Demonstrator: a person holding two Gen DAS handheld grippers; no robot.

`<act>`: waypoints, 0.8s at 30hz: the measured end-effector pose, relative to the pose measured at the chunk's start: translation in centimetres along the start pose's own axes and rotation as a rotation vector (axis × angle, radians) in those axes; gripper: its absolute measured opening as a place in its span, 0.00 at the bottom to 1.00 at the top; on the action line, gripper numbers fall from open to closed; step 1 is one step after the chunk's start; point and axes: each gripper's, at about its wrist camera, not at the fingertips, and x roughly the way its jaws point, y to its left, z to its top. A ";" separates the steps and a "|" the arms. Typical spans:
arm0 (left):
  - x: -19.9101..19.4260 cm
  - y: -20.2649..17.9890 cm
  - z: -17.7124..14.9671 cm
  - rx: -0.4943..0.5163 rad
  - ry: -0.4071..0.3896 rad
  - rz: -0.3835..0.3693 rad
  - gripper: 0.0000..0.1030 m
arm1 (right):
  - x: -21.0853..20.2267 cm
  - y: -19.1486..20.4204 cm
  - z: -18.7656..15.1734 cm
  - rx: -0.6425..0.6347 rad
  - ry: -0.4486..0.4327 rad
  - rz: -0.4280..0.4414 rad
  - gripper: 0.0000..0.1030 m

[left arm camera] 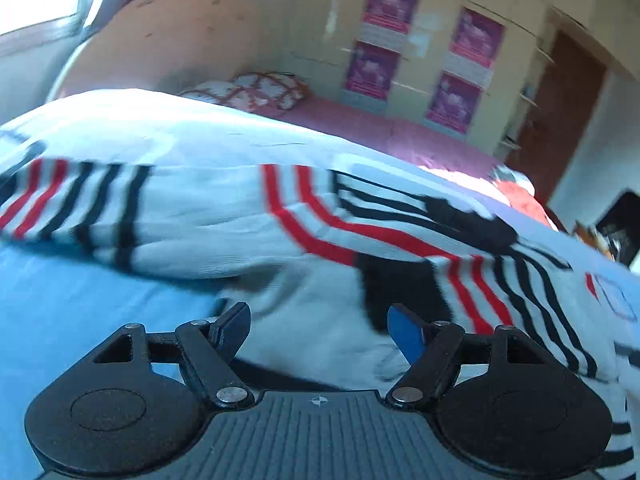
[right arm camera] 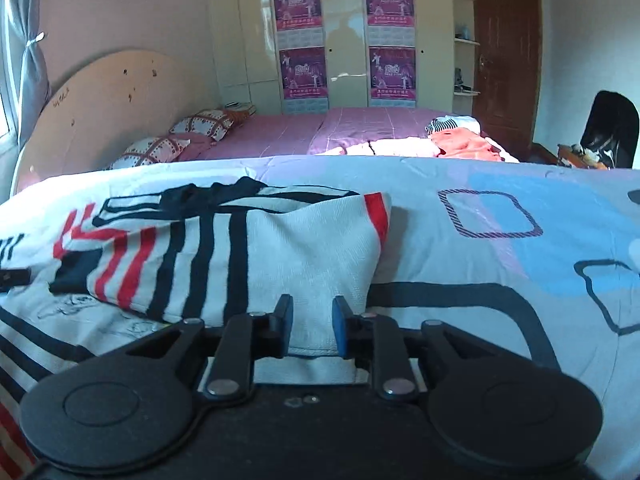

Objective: Fold small clothes

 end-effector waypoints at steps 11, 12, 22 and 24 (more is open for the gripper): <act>0.4 29.6 1.3 -0.707 -0.148 0.073 0.46 | -1.8 6.0 -0.9 0.071 0.038 -0.057 0.23; 1.1 30.7 1.7 -0.722 -0.149 0.047 0.46 | -1.8 6.7 -0.8 0.090 0.036 -0.062 0.23; 6.8 34.8 5.7 -0.714 -0.120 0.038 0.05 | -1.8 12.5 1.5 0.116 0.019 -0.070 0.23; 6.3 34.5 6.7 -0.685 -0.152 0.018 0.05 | -2.1 12.9 1.7 0.112 0.012 -0.072 0.23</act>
